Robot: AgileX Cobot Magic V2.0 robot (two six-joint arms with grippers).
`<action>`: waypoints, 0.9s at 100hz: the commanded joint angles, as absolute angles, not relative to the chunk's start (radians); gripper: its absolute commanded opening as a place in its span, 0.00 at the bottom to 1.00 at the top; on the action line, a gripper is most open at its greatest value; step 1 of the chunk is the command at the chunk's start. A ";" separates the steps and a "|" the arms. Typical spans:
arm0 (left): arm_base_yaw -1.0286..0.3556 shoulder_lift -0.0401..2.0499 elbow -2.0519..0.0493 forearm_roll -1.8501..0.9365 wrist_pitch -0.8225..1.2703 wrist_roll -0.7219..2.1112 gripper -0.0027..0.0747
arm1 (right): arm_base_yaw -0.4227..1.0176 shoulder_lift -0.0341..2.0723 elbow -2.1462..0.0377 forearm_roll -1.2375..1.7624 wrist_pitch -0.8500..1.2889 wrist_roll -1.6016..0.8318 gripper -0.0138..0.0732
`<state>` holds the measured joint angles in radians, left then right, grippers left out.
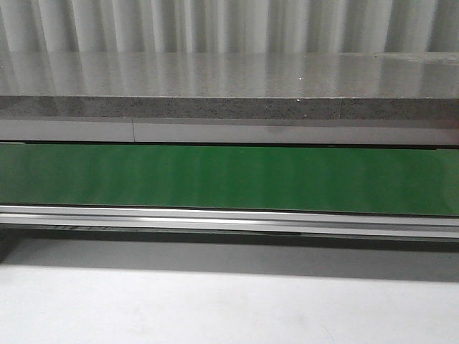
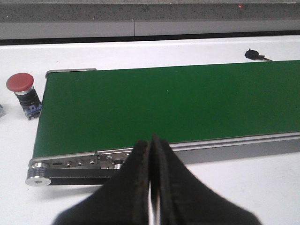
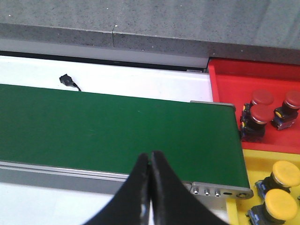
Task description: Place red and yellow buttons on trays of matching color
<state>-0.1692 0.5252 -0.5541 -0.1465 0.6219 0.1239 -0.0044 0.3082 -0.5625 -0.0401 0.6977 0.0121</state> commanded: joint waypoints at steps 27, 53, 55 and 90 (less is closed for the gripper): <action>-0.179 0.529 -0.581 -0.164 0.549 0.121 0.01 | -0.004 0.085 -0.504 0.000 0.724 0.000 0.08; -0.179 0.533 -0.580 -0.164 0.479 0.121 0.01 | -0.004 0.074 -0.501 0.000 0.731 0.000 0.08; -0.179 0.533 -0.580 -0.164 0.473 0.121 0.01 | -0.004 0.074 -0.501 0.000 0.731 0.000 0.08; -0.131 0.615 -0.620 -0.129 0.475 0.107 0.01 | -0.004 0.074 -0.501 0.000 0.730 0.000 0.08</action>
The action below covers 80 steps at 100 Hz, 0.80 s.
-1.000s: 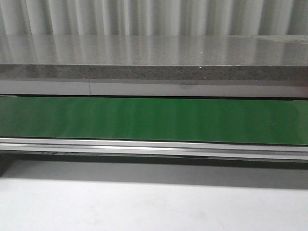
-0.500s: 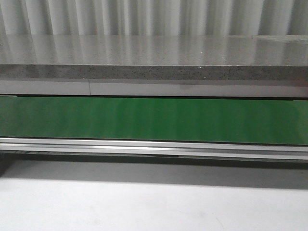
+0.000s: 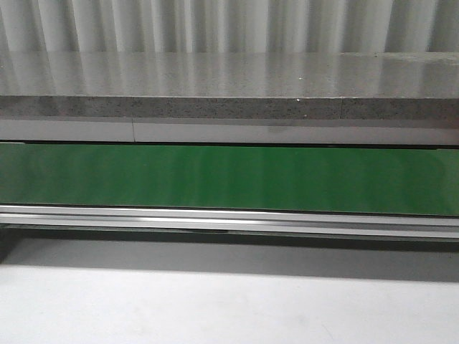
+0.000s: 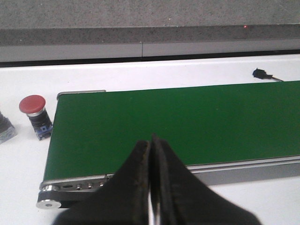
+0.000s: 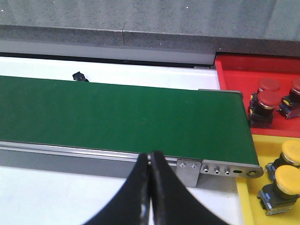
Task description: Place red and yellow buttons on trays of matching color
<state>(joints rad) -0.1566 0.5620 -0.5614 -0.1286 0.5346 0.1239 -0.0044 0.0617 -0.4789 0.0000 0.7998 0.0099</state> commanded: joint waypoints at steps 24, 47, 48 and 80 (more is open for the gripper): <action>0.030 0.844 -0.776 -0.129 0.547 0.082 0.03 | -0.004 0.074 -0.501 0.000 0.730 0.000 0.08; 0.178 1.103 -0.974 -0.134 0.718 0.082 0.62 | -0.004 0.074 -0.501 0.000 0.730 0.000 0.08; 0.181 1.110 -0.980 -0.137 0.723 0.082 0.66 | -0.004 0.074 -0.501 0.000 0.730 0.000 0.08; 0.327 1.443 -1.236 -0.156 0.878 0.043 0.72 | -0.004 0.074 -0.501 0.000 0.730 0.000 0.08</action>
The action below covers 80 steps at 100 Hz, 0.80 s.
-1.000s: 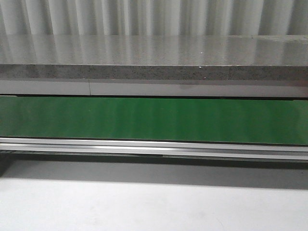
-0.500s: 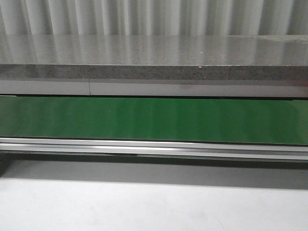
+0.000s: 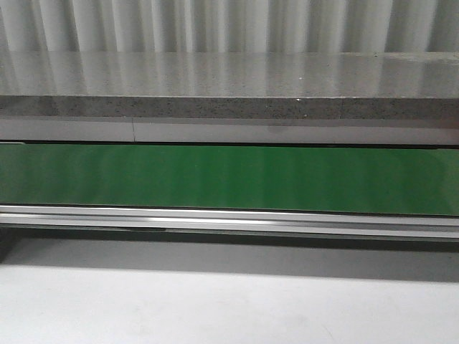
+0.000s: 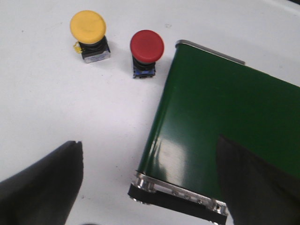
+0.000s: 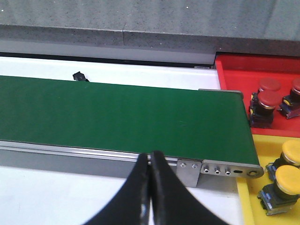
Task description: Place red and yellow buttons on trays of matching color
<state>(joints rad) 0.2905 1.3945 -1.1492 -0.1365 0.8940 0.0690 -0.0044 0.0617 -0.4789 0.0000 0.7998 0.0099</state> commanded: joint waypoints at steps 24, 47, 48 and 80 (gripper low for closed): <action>0.401 1.662 -1.441 -0.161 0.943 -0.086 0.69 | -0.004 0.074 -0.501 0.000 0.730 0.000 0.08; 0.405 1.826 -1.605 -0.163 0.991 -0.313 0.69 | -0.004 0.074 -0.501 0.000 0.730 0.000 0.08; 0.405 1.831 -1.614 -0.163 0.997 -0.318 0.69 | -0.004 0.074 -0.501 0.000 0.730 0.000 0.08; 0.402 1.979 -1.720 -0.172 1.059 -0.445 0.69 | -0.004 0.074 -0.501 0.000 0.730 0.000 0.08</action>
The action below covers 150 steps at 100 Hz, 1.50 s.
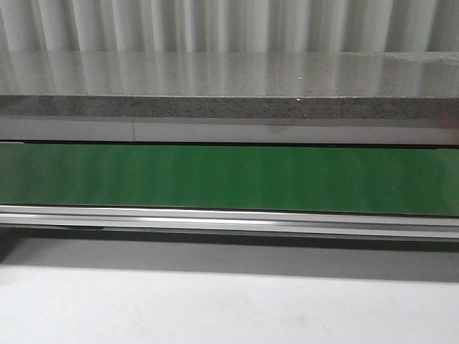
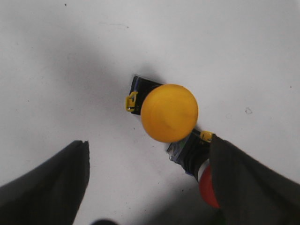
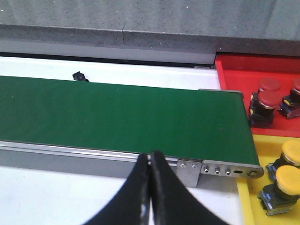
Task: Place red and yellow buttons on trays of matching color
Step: 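Grasp a yellow button from the cluster with the left gripper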
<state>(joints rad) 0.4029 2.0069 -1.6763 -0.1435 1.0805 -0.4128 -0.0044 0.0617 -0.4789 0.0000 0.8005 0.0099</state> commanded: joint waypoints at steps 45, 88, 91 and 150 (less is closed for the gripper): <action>0.402 2.080 -1.741 -0.231 0.978 -0.447 0.69 | -0.004 0.074 -0.501 0.000 0.730 0.000 0.08; 0.402 2.080 -1.768 -0.210 0.982 -0.408 0.20 | -0.004 0.074 -0.501 0.000 0.730 0.000 0.08; 0.402 2.078 -1.778 -0.208 0.994 -0.391 0.19 | -0.004 0.074 -0.501 0.000 0.730 0.000 0.08; 0.322 1.785 -1.769 -0.195 1.151 0.061 0.16 | -0.004 0.074 -0.501 0.000 0.730 0.000 0.08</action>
<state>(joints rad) 0.3513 1.9022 -1.7689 -0.1760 1.1582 0.0272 -0.0044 0.0617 -0.4789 0.0000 0.8005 0.0099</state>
